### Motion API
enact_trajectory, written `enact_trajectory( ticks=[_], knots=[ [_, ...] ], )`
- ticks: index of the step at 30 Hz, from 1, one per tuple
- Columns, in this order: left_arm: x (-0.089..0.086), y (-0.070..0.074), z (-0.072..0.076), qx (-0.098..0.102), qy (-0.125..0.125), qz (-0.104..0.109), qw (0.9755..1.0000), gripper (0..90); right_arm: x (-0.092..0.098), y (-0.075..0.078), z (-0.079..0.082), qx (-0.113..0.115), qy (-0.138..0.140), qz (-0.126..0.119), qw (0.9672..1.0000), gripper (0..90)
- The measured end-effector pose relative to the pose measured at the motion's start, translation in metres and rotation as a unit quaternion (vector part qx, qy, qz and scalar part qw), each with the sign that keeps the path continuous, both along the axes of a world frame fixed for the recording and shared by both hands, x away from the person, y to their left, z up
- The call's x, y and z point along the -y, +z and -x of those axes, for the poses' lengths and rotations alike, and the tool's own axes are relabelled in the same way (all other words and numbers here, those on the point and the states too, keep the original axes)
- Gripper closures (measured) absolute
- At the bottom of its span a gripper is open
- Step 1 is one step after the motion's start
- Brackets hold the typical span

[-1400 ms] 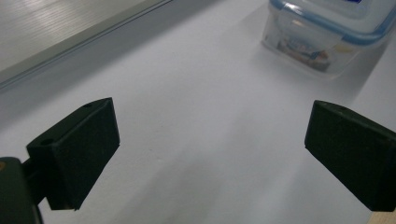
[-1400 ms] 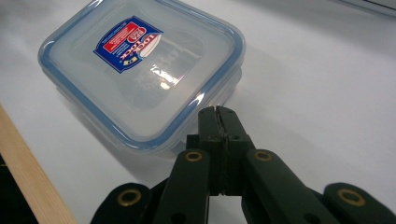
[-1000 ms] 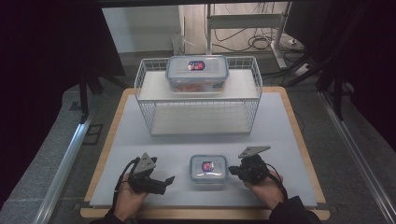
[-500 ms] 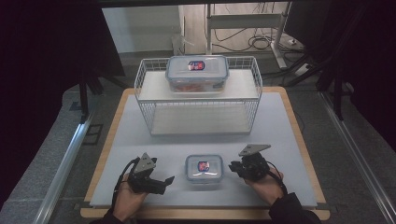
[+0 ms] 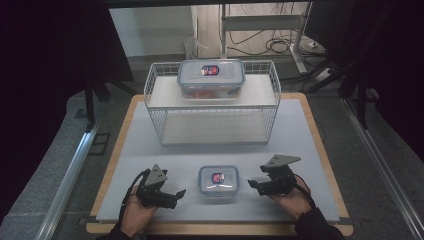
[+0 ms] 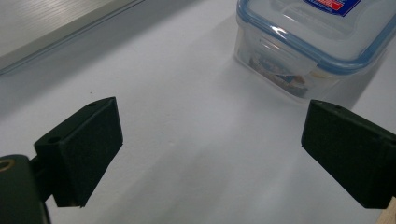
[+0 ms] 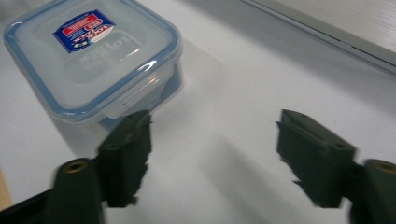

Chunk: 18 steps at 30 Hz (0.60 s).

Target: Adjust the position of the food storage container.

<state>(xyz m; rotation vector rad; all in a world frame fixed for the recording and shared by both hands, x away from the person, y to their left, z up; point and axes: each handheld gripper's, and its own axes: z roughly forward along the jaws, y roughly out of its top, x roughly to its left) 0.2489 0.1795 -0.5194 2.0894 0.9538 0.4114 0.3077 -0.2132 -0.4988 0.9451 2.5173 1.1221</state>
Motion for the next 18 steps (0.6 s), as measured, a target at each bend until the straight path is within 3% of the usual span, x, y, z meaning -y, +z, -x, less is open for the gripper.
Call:
enact_trajectory(
  ticks=[6, 12, 18],
  knots=[
    [-0.0005, -0.0014, -0.0009, -0.001, 0.001, -0.002, 1.0000, 4.9, 0.0027, -0.0061, -0.0043, 0.002, -0.007, 0.001, 1.0000, 8.9],
    [-0.0014, -0.0025, -0.0015, -0.001, 0.000, -0.004, 1.0000, 4.8, 0.0044, -0.0090, -0.0063, -0.003, -0.011, 0.003, 0.9999, 6.7],
    [-0.0029, -0.0020, -0.0019, 0.007, 0.004, 0.009, 0.9999, 5.3, 0.0047, -0.0092, -0.0062, -0.001, -0.010, 0.004, 0.9999, 6.2]
  ],
)
